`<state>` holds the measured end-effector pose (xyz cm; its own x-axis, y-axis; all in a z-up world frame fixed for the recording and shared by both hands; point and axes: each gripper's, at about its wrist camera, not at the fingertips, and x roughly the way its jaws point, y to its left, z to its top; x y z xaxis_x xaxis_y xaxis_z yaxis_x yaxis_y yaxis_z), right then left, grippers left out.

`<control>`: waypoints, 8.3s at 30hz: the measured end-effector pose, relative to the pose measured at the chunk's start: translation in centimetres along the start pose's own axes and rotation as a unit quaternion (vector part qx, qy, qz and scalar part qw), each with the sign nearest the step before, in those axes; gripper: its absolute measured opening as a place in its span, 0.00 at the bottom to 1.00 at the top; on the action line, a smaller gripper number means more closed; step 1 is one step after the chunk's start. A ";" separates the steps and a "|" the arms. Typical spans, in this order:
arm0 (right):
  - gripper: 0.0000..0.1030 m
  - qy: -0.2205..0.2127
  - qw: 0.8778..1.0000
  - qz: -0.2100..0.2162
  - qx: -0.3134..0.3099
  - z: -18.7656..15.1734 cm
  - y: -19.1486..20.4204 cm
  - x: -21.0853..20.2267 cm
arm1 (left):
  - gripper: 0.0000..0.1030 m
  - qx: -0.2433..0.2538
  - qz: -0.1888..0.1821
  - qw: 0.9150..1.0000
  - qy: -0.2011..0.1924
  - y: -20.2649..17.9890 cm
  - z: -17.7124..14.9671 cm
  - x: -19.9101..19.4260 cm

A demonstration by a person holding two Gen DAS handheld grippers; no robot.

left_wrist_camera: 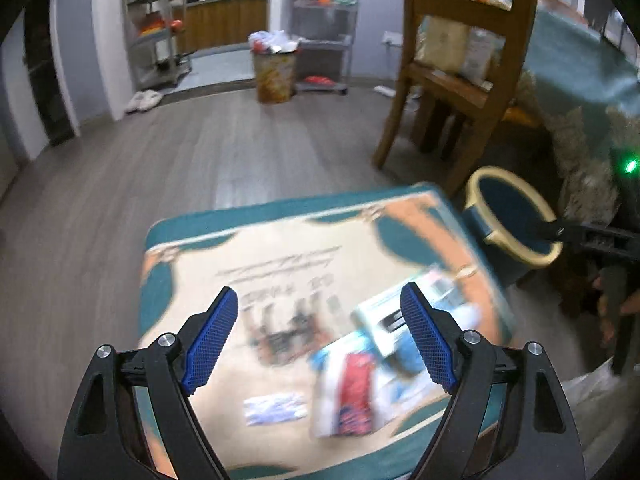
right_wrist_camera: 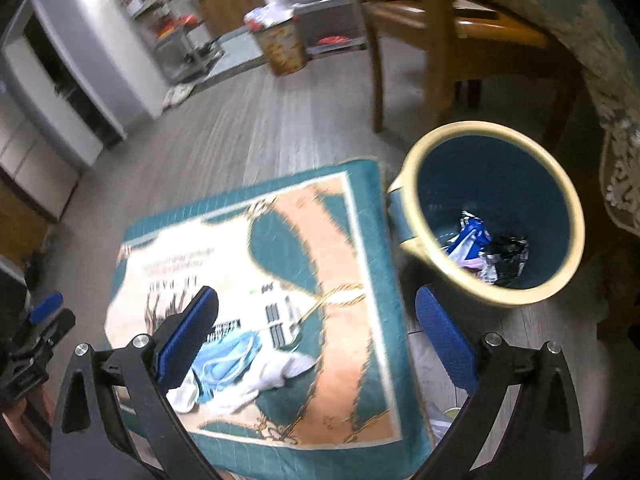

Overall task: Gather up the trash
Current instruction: 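Move both tools back over the cushion, then grasp the silver blister pack with the left gripper while the right grasps the blue mask, then carry the silver pack and blue mask over the wastebasket and release both, then move both tools back over the cushion, then grasp the red-and-white snack wrapper with the left gripper while the right grasps the white tissue, then carry the snack wrapper and tissue over the wastebasket and release both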

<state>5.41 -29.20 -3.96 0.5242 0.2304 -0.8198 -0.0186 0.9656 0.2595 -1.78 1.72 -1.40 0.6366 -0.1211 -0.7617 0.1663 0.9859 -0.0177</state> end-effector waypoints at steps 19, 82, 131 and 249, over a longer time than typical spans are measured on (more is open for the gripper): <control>0.62 0.120 0.989 0.029 -0.077 -6.5 9.2 8.1 | 0.81 -0.033 0.018 0.989 0.145 6.5 -9.0 5.5; 0.10 -0.065 0.997 -0.003 -0.028 7.7 -7.8 -5.2 | 0.61 0.140 -0.068 0.987 0.029 -15.0 5.0 9.4; 0.30 -0.011 0.996 -0.042 0.073 8.5 -22.0 2.0 | 0.72 0.264 -0.157 0.952 0.021 -31.4 8.8 18.3; 0.27 -0.050 0.998 0.022 0.030 7.0 -7.8 -5.3 | 0.67 0.159 -0.086 0.983 -0.009 -12.0 9.0 1.9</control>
<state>8.72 -38.85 1.95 0.6064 0.2562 -0.7527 0.0055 0.9453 0.3262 4.16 -11.39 3.20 0.5914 -0.2886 -0.7530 0.4987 0.8647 0.0602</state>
